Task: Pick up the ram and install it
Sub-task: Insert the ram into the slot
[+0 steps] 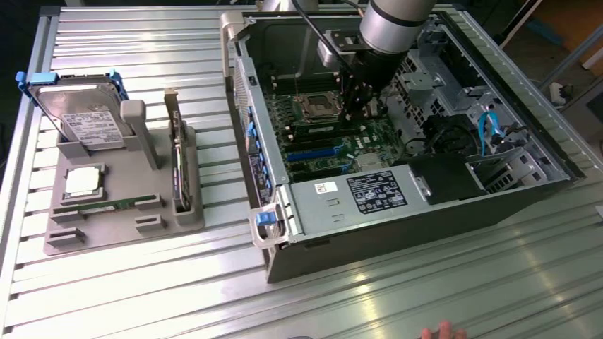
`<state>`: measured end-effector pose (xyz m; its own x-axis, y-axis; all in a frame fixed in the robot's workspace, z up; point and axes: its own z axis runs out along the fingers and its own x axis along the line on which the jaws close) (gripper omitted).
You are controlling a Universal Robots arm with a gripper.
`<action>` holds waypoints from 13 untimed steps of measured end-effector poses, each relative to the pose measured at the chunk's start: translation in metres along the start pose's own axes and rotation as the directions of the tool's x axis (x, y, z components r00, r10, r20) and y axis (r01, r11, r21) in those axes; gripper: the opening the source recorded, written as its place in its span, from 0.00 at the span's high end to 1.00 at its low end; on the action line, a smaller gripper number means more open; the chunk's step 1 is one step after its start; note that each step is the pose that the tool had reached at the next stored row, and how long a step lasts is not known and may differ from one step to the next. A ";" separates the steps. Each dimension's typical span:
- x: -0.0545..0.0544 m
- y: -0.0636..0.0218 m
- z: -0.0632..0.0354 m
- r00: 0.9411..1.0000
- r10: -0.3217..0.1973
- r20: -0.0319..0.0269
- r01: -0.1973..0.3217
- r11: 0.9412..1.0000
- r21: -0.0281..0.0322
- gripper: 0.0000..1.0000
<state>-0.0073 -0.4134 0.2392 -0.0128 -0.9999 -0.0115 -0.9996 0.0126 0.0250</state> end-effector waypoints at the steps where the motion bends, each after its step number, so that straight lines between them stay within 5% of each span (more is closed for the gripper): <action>1: 0.000 0.0000 0.0000 1.000 0.000 0.000 0.000 1.000 0.000 0.88; 13: 0.000 -0.0001 0.0005 1.000 -0.008 0.000 0.008 1.000 0.000 0.88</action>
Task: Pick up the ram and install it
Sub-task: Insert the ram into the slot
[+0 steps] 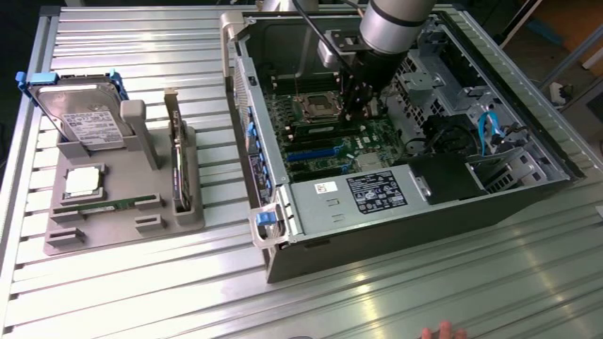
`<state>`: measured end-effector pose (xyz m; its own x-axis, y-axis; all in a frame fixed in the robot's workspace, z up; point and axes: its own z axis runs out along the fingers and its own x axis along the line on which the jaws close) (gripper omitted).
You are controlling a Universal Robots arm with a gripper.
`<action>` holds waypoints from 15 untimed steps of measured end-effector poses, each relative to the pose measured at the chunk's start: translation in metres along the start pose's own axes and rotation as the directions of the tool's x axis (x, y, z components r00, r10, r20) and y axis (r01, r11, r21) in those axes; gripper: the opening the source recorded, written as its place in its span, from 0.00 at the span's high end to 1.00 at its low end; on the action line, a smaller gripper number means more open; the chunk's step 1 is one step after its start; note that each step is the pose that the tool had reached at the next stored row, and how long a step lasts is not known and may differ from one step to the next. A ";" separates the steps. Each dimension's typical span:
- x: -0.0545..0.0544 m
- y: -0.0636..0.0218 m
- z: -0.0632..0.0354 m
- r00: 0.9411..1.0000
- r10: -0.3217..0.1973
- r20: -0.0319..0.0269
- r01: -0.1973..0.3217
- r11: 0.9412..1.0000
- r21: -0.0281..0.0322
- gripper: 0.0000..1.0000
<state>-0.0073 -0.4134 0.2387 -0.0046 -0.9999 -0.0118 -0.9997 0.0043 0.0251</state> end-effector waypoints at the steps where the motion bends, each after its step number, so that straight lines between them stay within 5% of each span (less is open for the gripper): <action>1: 0.000 0.0000 0.0002 1.000 0.000 0.000 0.000 1.000 0.000 0.88; 15: 0.000 -0.0001 0.0038 1.000 0.000 0.000 0.000 1.000 0.004 0.88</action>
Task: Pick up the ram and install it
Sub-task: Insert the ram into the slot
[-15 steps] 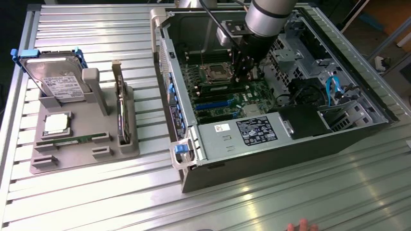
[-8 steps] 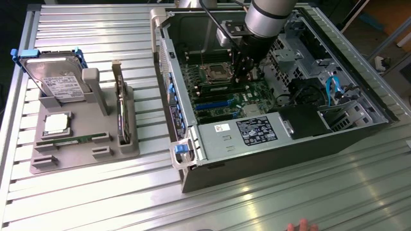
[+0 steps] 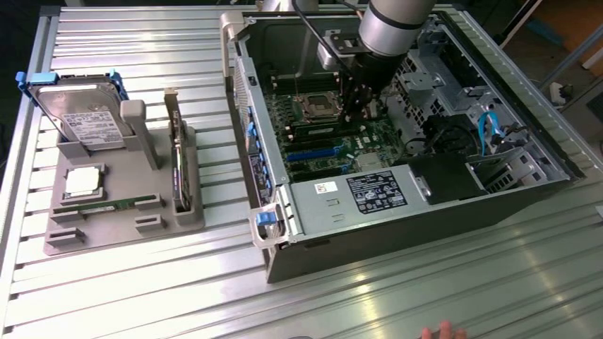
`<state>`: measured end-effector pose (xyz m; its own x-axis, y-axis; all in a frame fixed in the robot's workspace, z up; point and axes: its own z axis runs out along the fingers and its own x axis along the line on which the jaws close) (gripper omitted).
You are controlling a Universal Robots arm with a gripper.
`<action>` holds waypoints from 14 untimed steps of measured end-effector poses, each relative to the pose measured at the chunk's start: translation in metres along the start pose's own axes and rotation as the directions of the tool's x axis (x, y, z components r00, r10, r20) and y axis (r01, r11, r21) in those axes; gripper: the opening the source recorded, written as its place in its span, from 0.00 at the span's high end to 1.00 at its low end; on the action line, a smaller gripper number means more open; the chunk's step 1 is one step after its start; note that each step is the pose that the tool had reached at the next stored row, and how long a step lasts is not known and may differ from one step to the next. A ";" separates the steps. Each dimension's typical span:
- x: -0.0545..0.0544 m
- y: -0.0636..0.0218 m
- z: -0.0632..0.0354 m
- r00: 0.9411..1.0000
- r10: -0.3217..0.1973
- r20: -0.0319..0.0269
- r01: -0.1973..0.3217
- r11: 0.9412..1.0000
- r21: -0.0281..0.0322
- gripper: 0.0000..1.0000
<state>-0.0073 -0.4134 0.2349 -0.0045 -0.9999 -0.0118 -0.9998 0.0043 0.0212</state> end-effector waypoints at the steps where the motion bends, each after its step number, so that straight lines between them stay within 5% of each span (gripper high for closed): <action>1: 0.000 0.0000 0.0004 1.000 0.000 0.000 0.000 1.000 0.000 0.88; 14: 0.000 0.0000 0.0018 1.000 0.000 0.000 0.000 1.000 0.002 0.88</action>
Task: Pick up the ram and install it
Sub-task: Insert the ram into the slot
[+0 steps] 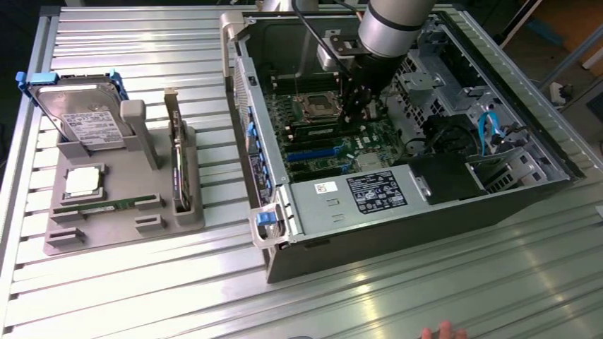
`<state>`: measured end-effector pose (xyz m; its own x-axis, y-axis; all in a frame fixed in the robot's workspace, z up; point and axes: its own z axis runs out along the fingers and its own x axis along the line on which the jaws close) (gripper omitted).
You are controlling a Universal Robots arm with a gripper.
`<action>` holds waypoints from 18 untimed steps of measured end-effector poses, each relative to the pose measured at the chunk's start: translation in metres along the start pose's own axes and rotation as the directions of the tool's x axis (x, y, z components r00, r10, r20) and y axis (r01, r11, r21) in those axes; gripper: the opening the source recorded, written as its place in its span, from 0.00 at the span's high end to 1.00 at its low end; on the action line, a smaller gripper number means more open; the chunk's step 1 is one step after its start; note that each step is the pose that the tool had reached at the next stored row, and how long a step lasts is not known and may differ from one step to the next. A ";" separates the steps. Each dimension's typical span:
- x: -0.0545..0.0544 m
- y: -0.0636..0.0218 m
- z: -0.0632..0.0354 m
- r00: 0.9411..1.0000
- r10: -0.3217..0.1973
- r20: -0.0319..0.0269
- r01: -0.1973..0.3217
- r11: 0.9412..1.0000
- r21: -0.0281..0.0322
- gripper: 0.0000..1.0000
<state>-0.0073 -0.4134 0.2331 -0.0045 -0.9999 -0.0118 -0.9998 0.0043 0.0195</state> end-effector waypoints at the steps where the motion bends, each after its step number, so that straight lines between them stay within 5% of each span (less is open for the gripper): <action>1: 0.000 0.0000 0.0000 1.000 0.000 0.000 0.000 1.000 0.000 0.88; 5: 0.000 0.0000 0.0000 1.000 0.000 0.000 0.000 1.000 0.000 0.74; 11: 0.000 0.0000 -0.0002 1.000 0.000 0.000 0.000 1.000 0.000 0.74; 18: 0.000 0.0005 -0.0236 1.000 0.000 -0.005 0.000 1.000 -0.001 0.74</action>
<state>-0.0073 -0.4133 0.2568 -0.0046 -1.0000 -0.0066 -0.9998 0.0044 0.0202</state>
